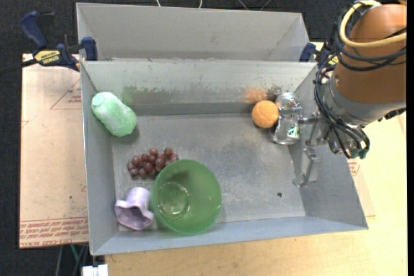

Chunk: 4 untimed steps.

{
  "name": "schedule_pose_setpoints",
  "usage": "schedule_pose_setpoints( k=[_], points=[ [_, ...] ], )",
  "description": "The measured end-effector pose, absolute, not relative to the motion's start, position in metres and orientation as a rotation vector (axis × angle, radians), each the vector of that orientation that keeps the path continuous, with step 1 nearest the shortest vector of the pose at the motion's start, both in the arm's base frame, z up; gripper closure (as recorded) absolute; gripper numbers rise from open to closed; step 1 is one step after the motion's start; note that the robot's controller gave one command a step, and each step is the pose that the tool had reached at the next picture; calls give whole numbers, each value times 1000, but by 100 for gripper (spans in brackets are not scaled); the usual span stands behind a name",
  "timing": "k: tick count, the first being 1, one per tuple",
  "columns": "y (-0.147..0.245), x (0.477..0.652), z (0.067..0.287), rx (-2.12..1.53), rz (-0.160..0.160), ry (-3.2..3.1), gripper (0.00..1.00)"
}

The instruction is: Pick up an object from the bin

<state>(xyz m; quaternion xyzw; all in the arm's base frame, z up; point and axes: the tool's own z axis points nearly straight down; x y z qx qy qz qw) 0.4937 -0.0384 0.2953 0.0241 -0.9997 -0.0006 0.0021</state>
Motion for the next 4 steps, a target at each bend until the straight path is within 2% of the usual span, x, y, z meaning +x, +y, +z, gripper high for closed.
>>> schedule_pose_setpoints(
  k=[1,2,3,4],
  points=[
    [-46,544,264,432,3,-3123,0],
    [-37,515,288,240,-2,-3137,0],
    [-54,555,340,421,5,-3132,0],
    [-31,528,274,273,-8,-3127,0]
  ],
)
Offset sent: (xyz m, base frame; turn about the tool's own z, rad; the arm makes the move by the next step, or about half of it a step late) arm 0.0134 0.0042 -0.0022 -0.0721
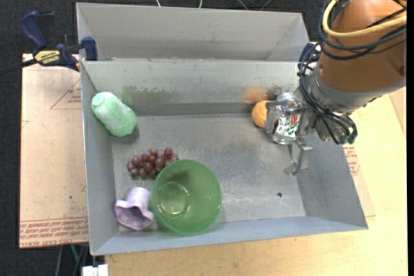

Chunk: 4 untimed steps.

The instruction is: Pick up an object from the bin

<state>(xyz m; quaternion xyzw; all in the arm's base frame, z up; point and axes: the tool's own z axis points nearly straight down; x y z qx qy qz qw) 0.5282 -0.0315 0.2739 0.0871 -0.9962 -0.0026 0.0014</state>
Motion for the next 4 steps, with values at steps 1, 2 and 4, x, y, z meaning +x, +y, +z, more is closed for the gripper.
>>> schedule_pose_setpoints(
  k=[1,2,4],
  points=[
    [-17,559,269,423,4,-3137,0],
    [-16,551,285,403,-5,-3121,0],
    [-22,565,260,628,1,-3099,0]
  ],
)
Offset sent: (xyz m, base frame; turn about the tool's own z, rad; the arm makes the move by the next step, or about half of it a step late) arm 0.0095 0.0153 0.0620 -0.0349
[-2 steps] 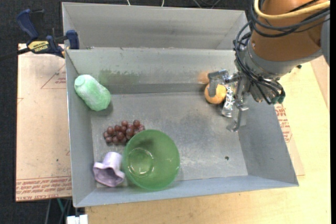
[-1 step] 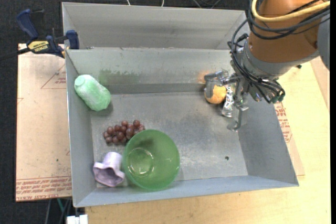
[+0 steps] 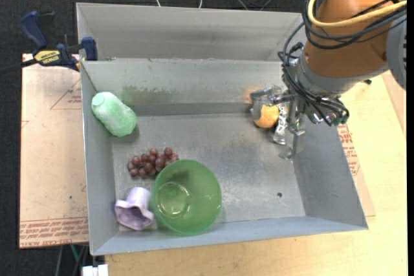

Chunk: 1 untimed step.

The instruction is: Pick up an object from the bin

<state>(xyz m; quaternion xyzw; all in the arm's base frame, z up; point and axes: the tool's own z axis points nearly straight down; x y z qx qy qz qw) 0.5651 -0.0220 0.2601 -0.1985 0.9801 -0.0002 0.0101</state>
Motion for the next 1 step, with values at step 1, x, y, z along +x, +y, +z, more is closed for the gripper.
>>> schedule_pose_setpoints(
  k=[1],
  points=[
    [-16,583,257,-558,3,3072,0]
  ],
)
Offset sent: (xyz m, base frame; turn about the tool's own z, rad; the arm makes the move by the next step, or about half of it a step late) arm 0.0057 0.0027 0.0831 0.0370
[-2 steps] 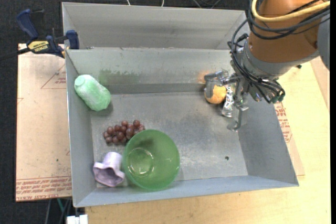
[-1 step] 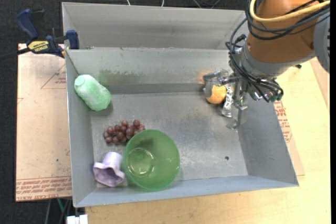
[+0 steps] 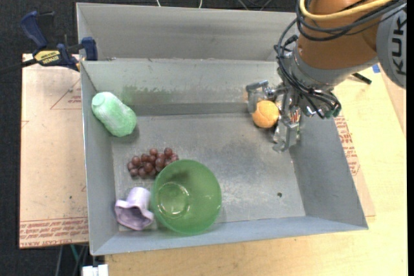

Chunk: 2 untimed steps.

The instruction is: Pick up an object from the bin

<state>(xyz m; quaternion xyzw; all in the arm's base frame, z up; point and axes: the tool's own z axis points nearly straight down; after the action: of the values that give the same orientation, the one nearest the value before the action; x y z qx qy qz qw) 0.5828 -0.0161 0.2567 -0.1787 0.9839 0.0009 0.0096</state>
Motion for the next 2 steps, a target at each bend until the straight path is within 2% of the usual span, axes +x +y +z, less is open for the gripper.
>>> schedule_pose_setpoints(
  k=[1,2],
  points=[
    [-19,573,348,-557,-3,3058,0],
    [0,567,288,-588,10,3079,0]
  ],
)
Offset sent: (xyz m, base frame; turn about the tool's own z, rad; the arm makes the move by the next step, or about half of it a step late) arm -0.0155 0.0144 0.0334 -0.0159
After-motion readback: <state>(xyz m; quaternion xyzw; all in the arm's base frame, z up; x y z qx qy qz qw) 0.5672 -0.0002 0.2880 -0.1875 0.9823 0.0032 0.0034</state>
